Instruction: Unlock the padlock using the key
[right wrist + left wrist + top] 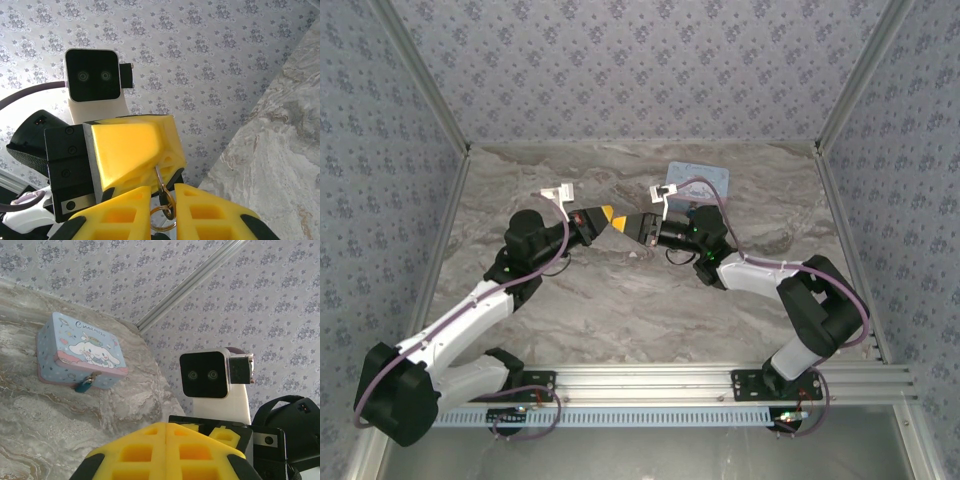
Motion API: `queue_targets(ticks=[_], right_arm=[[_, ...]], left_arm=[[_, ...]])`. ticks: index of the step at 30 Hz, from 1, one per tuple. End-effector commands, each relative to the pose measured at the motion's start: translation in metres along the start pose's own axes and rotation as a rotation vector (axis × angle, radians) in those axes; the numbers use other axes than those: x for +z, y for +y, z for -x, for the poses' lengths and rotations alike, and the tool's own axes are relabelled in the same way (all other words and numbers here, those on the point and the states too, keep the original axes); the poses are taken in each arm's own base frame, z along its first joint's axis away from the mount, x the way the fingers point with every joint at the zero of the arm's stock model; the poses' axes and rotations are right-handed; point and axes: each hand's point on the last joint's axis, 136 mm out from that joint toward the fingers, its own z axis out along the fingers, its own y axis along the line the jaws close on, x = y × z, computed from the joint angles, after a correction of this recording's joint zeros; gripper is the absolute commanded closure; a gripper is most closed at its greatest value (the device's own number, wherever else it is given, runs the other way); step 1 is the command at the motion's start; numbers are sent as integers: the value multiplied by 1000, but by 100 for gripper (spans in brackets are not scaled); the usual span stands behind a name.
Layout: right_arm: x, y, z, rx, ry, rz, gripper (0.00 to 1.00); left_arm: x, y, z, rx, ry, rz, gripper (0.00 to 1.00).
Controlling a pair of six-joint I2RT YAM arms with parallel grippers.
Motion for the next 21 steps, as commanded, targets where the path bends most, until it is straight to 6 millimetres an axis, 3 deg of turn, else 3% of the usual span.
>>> queue_targets(ticks=[1,10,15,16,19,21], right_arm=[[3,6,10,-34,-32,13,85],[1,4,9,-33,-33,-7,98],[-6,-1,7,-43,-31,-45,100],[-7,-3,6,-46,-27,-59,100],[-14,-11,-1,-50,-3,-117,100],[-20,-19,-6,-59,19,-170,100]], left_arm=[[1,-6,1,5,-9,-29,100],[2,-5,2,6,-10,-20,100],[3,-7,5,17,-8,-9,100],[3,-8,6,18,-8,-8,97],[3,-8,9,24,-9,9,62],[4,-7,11,36,-4,24,51]])
